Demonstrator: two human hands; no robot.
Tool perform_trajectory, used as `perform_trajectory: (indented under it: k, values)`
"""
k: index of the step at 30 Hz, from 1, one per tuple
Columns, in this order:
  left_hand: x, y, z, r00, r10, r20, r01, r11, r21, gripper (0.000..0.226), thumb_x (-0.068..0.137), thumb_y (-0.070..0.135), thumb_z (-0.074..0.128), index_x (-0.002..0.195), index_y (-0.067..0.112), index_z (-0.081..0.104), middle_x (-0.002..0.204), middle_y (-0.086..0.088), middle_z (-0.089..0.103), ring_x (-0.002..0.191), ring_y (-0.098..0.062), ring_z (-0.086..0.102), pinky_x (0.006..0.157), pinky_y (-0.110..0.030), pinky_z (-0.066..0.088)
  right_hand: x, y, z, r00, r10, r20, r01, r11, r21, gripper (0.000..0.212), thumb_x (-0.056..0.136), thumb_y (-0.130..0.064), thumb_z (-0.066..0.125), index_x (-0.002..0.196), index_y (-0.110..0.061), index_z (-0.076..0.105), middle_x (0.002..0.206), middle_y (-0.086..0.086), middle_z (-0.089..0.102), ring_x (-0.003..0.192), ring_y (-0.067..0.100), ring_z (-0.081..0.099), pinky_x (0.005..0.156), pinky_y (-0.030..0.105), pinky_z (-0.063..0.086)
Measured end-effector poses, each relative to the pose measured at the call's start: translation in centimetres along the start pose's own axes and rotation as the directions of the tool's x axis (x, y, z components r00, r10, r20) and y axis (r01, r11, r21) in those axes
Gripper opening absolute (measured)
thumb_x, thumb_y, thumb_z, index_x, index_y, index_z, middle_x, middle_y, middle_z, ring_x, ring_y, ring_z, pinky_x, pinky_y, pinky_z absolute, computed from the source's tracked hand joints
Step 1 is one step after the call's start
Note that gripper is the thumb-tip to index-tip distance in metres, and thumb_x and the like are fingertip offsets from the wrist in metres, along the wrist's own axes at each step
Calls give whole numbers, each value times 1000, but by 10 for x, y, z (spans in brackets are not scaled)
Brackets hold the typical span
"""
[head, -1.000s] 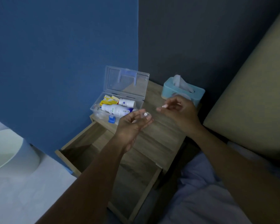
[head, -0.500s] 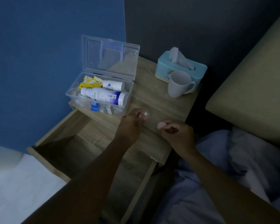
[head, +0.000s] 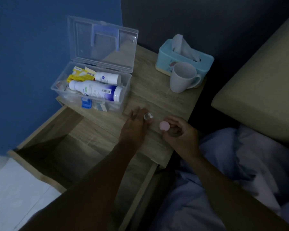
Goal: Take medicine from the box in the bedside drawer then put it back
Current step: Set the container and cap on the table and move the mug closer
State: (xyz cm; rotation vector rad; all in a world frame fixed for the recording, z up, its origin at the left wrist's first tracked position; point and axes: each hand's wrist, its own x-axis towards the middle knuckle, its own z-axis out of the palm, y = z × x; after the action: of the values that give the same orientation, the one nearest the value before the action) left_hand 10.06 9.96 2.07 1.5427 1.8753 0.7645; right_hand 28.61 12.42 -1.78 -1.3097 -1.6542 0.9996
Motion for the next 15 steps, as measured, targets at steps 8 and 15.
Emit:
perform_trajectory:
  k: [8,15]
  values:
    - [-32,-38,-23,993,54,103,-78,966,247,68,98,37,47,154,14,18,162,-11,16,150,-26,12,122,-42,18,6,-12,9,969,161,-185,-135,980,145,23,84,-15,65,105,-12,73,98,-2,77,96,13,74,82,20,56]
    - [-60,-45,-28,986,78,145,-143,842,520,62,102,41,29,155,13,14,164,-11,7,152,-24,5,124,-35,7,40,-39,-16,952,77,-296,-114,988,-108,22,89,-16,57,105,-17,72,88,2,73,82,19,71,79,40,60]
